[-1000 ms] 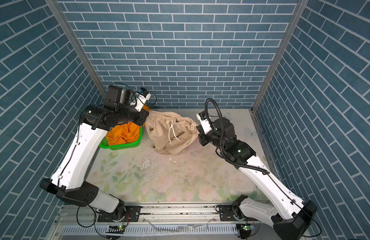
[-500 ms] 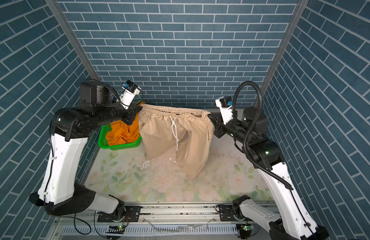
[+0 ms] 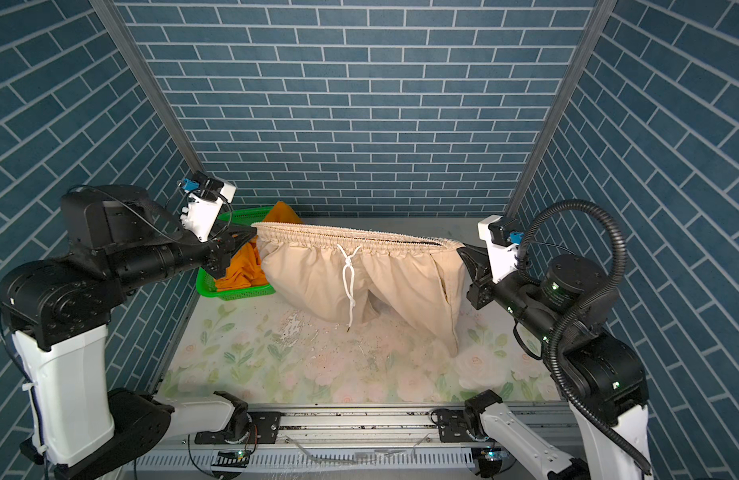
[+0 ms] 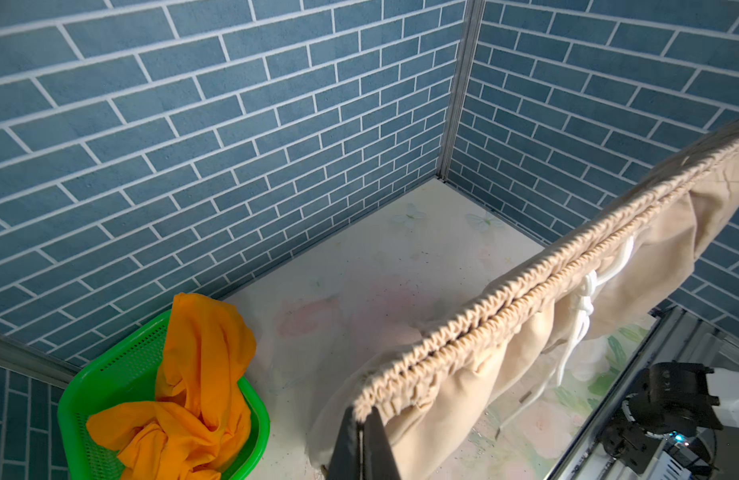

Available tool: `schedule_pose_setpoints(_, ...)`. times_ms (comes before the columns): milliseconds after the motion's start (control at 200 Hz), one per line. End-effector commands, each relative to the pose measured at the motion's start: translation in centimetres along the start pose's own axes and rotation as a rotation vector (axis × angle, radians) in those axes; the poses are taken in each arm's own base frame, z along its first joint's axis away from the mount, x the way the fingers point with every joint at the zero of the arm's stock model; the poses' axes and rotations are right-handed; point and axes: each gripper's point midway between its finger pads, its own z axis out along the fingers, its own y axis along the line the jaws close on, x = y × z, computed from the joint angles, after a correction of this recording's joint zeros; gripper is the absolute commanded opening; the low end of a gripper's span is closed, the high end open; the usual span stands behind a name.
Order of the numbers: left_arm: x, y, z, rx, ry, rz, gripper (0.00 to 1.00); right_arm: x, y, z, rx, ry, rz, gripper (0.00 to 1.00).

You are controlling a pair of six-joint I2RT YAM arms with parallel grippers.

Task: Fold and stack the shorts
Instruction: 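Lay the shorts flat by drawing both grippers toward the robot and releasing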

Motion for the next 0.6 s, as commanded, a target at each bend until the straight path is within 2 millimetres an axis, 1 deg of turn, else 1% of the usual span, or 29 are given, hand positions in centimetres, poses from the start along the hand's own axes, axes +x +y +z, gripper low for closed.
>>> schedule_pose_setpoints(0,1.8,3.3,4.1,-0.129,0.137,-0.142,0.00,2.5,-5.0,2.9,0.256,0.165,-0.043,0.00)
schedule_pose_setpoints(45,2.1,4.4,6.1,-0.163,0.179,-0.146,0.00,2.8,-5.5,4.7,0.263,0.192,-0.068,0.00)
schedule_pose_setpoints(115,2.8,6.0,10.4,-0.200,0.265,-0.141,0.00,3.7,-7.0,7.7,0.287,0.245,-0.084,0.00)
schedule_pose_setpoints(180,3.1,7.9,14.0,-0.246,0.313,-0.123,0.00,4.9,-8.3,10.7,0.242,0.291,-0.031,0.00)
schedule_pose_setpoints(225,3.4,9.2,16.5,-0.274,0.334,-0.110,0.00,5.8,-9.5,12.6,0.209,0.308,0.023,0.00)
schedule_pose_setpoints(255,3.8,10.3,18.4,-0.299,0.354,-0.095,0.00,6.3,-10.4,14.0,0.191,0.312,0.054,0.00)
schedule_pose_setpoints(280,4.0,11.2,19.8,-0.326,0.364,-0.079,0.00,7.0,-11.2,15.1,0.184,0.319,0.071,0.00)
schedule_pose_setpoints(285,4.1,11.3,20.1,-0.331,0.366,-0.075,0.00,7.3,-11.6,15.6,0.181,0.324,0.076,0.00)
schedule_pose_setpoints(290,4.2,11.5,20.4,-0.336,0.367,-0.073,0.00,7.3,-11.6,15.6,0.181,0.324,0.076,0.00)
schedule_pose_setpoints(325,4.7,12.7,22.5,-0.365,0.380,-0.052,0.00,8.3,-12.6,17.3,0.162,0.334,0.098,0.00)
schedule_pose_setpoints(330,4.8,12.9,22.8,-0.368,0.382,-0.049,0.00,8.6,-12.9,17.7,0.155,0.337,0.104,0.00)
schedule_pose_setpoints(335,4.8,13.0,23.0,-0.372,0.384,-0.044,0.00,8.6,-12.9,17.7,0.155,0.337,0.104,0.00)
schedule_pose_setpoints(400,5.9,14.7,26.8,-0.405,0.398,-0.007,0.00,10.6,-14.2,20.8,0.101,0.350,0.125,0.00)
schedule_pose_setpoints(445,6.8,15.4,29.1,-0.408,0.406,0.008,0.00,11.9,-15.0,22.8,0.068,0.358,0.143,0.00)
schedule_pose_setpoints(495,7.9,16.6,31.3,-0.424,0.412,-0.009,0.00,13.7,-16.1,25.1,0.050,0.370,0.177,0.00)
schedule_pose_setpoints(510,8.1,16.9,31.8,-0.428,0.410,-0.016,0.00,13.8,-16.2,25.4,0.045,0.369,0.180,0.00)
schedule_pose_setpoints(535,8.7,17.3,32.7,-0.431,0.416,-0.025,0.00,14.8,-16.5,26.5,0.035,0.379,0.190,0.00)
schedule_pose_setpoints(595,9.9,18.5,34.5,-0.446,0.419,-0.043,0.00,16.9,-17.6,28.9,0.029,0.389,0.220,0.00)
